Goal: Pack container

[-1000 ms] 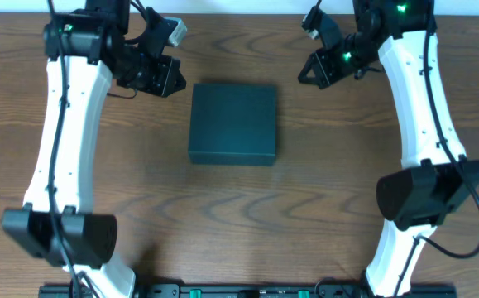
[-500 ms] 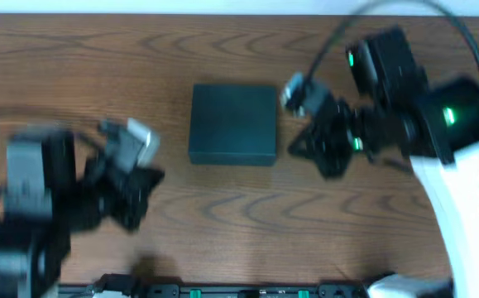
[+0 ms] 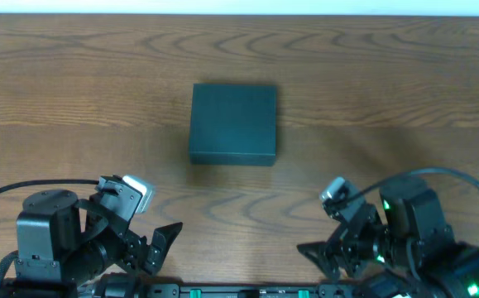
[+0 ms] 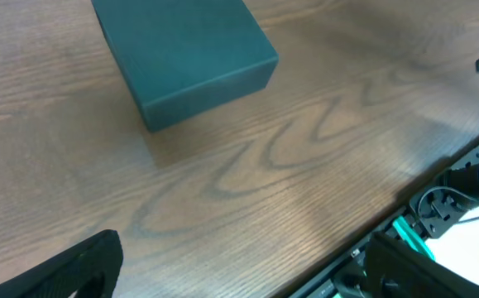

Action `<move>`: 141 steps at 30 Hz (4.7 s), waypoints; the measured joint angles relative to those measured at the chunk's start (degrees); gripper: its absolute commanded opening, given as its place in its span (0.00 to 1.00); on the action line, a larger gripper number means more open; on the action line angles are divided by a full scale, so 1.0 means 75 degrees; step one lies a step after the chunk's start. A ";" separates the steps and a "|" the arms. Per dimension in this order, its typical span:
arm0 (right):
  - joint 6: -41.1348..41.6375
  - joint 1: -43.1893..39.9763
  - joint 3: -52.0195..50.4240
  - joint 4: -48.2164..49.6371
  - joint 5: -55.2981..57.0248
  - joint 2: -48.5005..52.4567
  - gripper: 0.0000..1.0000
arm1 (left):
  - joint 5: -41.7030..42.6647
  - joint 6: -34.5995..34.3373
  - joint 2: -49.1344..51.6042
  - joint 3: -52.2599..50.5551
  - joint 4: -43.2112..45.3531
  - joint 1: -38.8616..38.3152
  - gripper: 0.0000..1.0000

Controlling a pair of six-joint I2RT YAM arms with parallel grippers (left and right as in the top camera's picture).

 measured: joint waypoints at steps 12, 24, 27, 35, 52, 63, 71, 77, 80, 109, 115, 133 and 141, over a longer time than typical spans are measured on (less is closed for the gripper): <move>0.0379 0.0000 -0.0297 -0.0140 0.0087 -0.0204 0.99 | -0.0006 -0.0044 0.0000 -0.0029 -0.0038 0.0000 0.95; 0.0399 0.0000 -0.0297 -0.0140 0.0087 -0.0204 0.99 | -0.0012 -0.0041 -0.0009 -0.0029 -0.0038 0.0000 0.95; 0.0399 0.0000 -0.0297 -0.0140 0.0087 -0.0204 0.99 | -0.0335 0.0015 -0.0044 -0.0029 -0.0058 0.0000 0.95; 0.0399 0.0000 -0.0297 -0.0143 0.0090 -0.0204 0.99 | -0.1081 0.0017 -0.0720 -0.0493 0.0962 0.0315 0.95; 0.0402 0.0000 -0.0326 -0.0140 0.0096 -0.0204 0.99 | -0.3040 -0.2940 -0.3736 -0.5418 0.4403 0.1754 0.95; 0.0402 0.0000 -0.0329 -0.0143 0.0099 -0.0204 0.99 | -0.3346 -0.3800 -0.4943 -0.7018 0.4980 0.1760 0.95; 0.0402 0.0000 -0.0329 -0.0140 0.0099 -0.0204 0.99 | -0.3375 -0.4065 -0.4992 -0.7519 0.5190 0.1760 0.95; 0.0402 0.0000 -0.0329 -0.0143 0.0102 -0.0204 0.99 | -0.3375 -0.4173 -0.5001 -0.7653 0.5214 0.1760 0.95; 0.0402 0.0000 -0.0329 -0.0143 0.0105 -0.0204 0.99 | -0.3375 -0.4217 -0.5001 -0.7653 0.5211 0.1760 0.95; 0.0399 0.0009 -0.0335 0.0090 0.0283 -0.0204 0.99 | -0.3375 -0.4249 -0.5001 -0.7653 0.5214 0.1760 0.95; -0.0478 0.0044 -0.0991 0.3089 0.0688 -0.0568 0.99 | -0.3375 -0.4249 -0.5001 -0.7653 0.5211 0.1763 0.95; -0.2428 -0.0280 -0.6184 0.5144 0.0831 -0.4106 0.99 | -0.3375 -0.4252 -0.5015 -0.7653 0.5219 0.1766 0.96; -0.2419 -0.0297 -0.6371 0.5176 0.0892 -0.4855 0.99 | -0.3375 -0.4252 -0.5018 -0.7653 0.5219 0.1766 0.95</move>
